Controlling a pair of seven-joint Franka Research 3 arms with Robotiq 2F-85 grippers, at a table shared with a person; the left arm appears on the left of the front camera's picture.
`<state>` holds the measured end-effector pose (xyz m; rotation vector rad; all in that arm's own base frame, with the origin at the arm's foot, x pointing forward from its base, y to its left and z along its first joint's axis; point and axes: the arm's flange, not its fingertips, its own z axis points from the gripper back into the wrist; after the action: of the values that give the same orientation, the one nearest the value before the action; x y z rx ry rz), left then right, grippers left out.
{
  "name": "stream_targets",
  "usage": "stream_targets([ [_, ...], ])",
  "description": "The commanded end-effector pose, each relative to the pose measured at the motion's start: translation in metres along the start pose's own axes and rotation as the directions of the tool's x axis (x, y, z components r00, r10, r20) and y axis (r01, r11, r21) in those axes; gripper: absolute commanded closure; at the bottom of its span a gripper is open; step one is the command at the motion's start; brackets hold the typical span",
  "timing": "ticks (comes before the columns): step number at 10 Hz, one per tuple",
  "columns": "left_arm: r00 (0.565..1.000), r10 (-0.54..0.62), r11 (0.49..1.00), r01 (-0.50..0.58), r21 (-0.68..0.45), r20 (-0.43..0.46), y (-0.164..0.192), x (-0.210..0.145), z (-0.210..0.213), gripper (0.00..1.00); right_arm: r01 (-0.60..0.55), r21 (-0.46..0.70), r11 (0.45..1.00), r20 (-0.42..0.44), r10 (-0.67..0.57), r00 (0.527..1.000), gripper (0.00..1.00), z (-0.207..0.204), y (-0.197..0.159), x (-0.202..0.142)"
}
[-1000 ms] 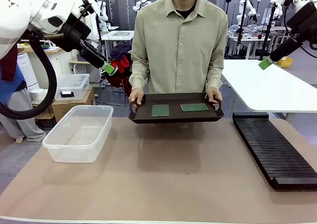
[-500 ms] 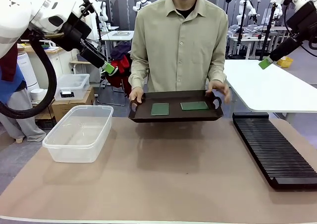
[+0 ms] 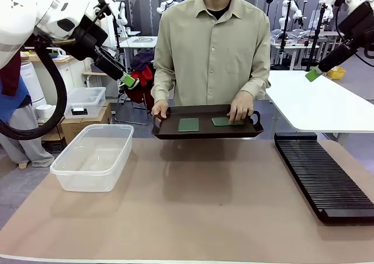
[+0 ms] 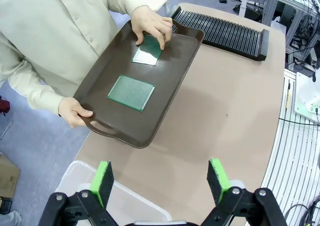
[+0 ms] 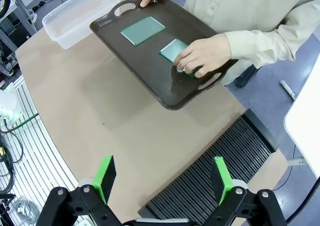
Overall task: Sort PCBs into racks and boxes based on the side picked up.
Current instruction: Pick up the Blank PCB handed by the Human.
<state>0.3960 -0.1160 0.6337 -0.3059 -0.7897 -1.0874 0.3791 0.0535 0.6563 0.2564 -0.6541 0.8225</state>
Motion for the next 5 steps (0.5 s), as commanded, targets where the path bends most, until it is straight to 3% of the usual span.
stream_targets([
  [1,1.000,0.003,1.000,-0.003,-0.015,0.015,0.0008,-0.0014,0.0008,0.00,-0.003,0.019,1.000,0.010,0.003,1.000,0.00,-0.0005,0.0003,-0.0002],
  [5,1.000,0.003,1.000,-0.003,-0.015,0.015,0.0008,-0.0014,0.0008,0.00,-0.003,0.019,1.000,0.010,0.003,1.000,0.00,-0.0005,0.0003,-0.0002],
])
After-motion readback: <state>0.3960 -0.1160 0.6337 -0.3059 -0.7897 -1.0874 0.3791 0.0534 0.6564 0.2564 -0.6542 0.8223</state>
